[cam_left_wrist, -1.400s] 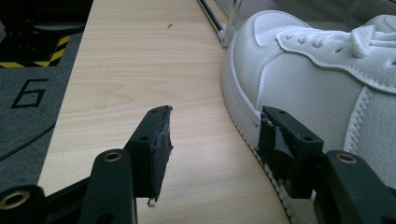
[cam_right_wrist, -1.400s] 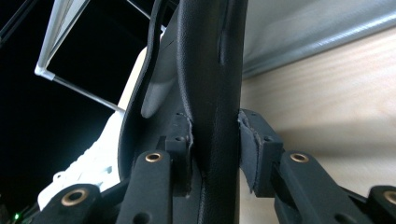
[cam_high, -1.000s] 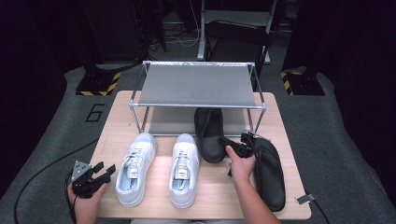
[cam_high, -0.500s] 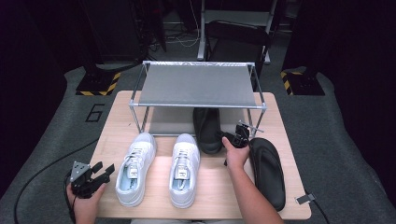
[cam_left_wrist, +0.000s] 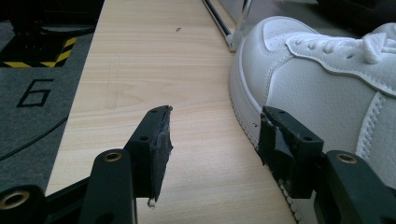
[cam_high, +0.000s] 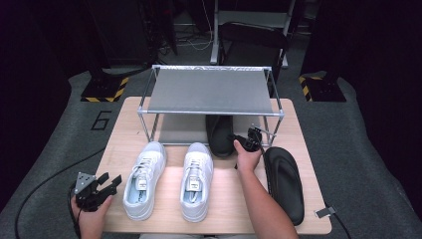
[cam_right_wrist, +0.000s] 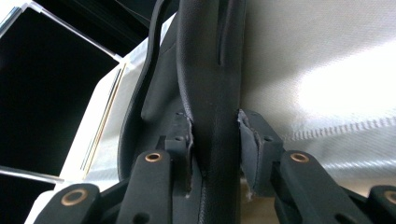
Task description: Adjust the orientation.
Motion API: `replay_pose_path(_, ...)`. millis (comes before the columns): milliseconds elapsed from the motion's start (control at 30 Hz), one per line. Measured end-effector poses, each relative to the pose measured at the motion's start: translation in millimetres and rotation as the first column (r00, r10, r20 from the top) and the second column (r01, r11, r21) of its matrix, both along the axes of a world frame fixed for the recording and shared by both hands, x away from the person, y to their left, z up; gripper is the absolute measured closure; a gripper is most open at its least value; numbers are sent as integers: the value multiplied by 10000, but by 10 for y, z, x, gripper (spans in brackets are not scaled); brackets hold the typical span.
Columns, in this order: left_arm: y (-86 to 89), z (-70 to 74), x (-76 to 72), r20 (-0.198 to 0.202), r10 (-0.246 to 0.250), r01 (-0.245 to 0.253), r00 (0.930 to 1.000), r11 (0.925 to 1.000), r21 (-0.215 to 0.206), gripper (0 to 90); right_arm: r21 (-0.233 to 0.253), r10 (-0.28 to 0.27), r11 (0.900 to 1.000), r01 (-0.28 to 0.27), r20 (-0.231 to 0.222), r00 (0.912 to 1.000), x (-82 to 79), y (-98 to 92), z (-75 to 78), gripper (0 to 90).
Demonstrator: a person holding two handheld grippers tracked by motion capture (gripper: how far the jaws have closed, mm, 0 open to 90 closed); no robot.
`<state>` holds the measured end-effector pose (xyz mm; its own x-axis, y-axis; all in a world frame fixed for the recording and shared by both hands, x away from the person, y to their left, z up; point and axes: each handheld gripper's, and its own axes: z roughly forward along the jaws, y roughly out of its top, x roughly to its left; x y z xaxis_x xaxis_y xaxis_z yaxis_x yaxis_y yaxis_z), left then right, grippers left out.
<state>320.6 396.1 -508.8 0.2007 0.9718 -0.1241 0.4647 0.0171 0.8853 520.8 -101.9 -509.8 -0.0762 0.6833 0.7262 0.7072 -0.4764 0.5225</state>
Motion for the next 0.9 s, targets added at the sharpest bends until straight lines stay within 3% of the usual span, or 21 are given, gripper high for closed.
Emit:
replay_pose_path(33,0,-5,-1,120,70,-69,9999,10000,-54,436,-3,-8,10000,8,82,10000,18,4,-17,667)
replay_pose_path(67,12,2,-8,-16,-2,2,10000,10000,-61,436,53,-39,10000,39,-144,9999,28,20,-8,667)
replay_pose_path(100,16,0,-8,-19,22,-23,10000,10000,-70,436,-133,117,9998,-116,75,9999,46,12,-20,667)
replay_pose_path(167,25,-4,-8,-19,59,-59,10000,9999,-81,436,-437,-141,9990,136,-107,9998,81,34,-17,667)
replay_pose_path(233,34,-7,-7,19,114,-114,9999,9999,-112,436,-405,-66,9992,58,-201,9998,117,54,-4,667)
replay_pose_path(267,39,-9,-5,35,117,-117,9999,9998,-131,436,-191,-112,9998,109,-125,9999,128,69,-5,667)
replay_pose_path(300,46,-8,-5,-23,103,-103,9999,9999,-136,436,-284,-33,9996,33,2,10000,145,61,-17,667)
replay_pose_path(333,49,-10,-4,-25,109,-109,9999,9998,-142,436,-118,-116,9999,113,-235,9997,156,76,-6,667)
replay_pose_path(467,52,-11,-2,-18,106,-106,9999,9998,-165,436,-407,-157,9991,151,-138,9998,218,77,-20,667)
replay_pose_path(500,53,-12,-2,-19,102,-103,9999,9998,-167,436,-180,-182,9997,180,-81,9998,230,84,-26,667)
replay_pose_path(633,58,-21,-3,91,251,-250,9996,9995,-198,436,-51,-223,9997,223,-6,9998,268,106,-31,668)
replay_pose_path(667,71,-14,-9,-48,183,-184,9998,9996,-194,436,-126,-257,9996,255,-143,9996,272,109,-29,668)
replay_pose_path(800,80,-16,-14,-66,223,-224,9997,9996,-191,436,246,-263,9993,266,-137,9996,306,139,-44,668)
replay_pose_path(900,83,-17,-17,-62,223,-225,9997,9996,-189,436,-49,-216,9998,216,15,9998,343,137,-70,668)
